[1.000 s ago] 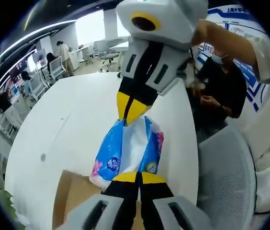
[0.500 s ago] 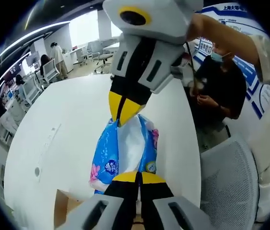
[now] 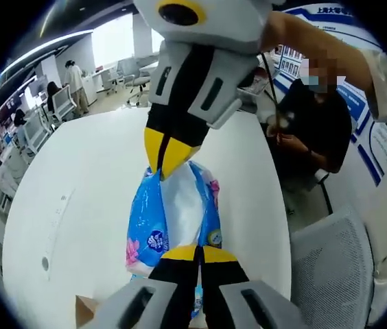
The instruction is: Operate the shoe box by opening the lid, removing the specified soft item, and placing it in the target area until the item is outside and the box remains undamaged.
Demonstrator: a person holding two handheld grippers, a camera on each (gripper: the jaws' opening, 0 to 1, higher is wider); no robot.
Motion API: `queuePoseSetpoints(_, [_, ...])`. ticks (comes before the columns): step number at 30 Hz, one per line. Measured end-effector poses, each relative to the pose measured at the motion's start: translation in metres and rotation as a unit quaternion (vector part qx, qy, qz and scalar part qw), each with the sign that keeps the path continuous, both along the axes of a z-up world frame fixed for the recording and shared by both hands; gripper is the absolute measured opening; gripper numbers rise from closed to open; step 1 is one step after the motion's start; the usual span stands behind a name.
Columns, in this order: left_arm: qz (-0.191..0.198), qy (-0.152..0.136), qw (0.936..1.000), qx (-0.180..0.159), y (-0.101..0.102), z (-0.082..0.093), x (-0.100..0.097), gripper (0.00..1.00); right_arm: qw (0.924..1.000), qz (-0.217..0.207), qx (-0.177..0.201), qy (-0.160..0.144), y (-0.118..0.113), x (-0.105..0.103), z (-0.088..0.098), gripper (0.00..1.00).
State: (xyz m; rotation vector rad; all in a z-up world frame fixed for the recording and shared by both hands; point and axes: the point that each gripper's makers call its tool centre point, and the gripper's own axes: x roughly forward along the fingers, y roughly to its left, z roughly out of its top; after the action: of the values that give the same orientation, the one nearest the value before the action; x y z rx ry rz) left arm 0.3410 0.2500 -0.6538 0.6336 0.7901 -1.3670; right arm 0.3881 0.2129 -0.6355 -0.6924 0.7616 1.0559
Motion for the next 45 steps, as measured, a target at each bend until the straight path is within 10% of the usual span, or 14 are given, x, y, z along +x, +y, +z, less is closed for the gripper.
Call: queuePoseSetpoints(45, [-0.027, 0.062, 0.9976, -0.011, -0.106, -0.054, 0.02, 0.0, 0.9982, -0.033, -0.046, 0.02, -0.099, 0.028, -0.057, 0.0])
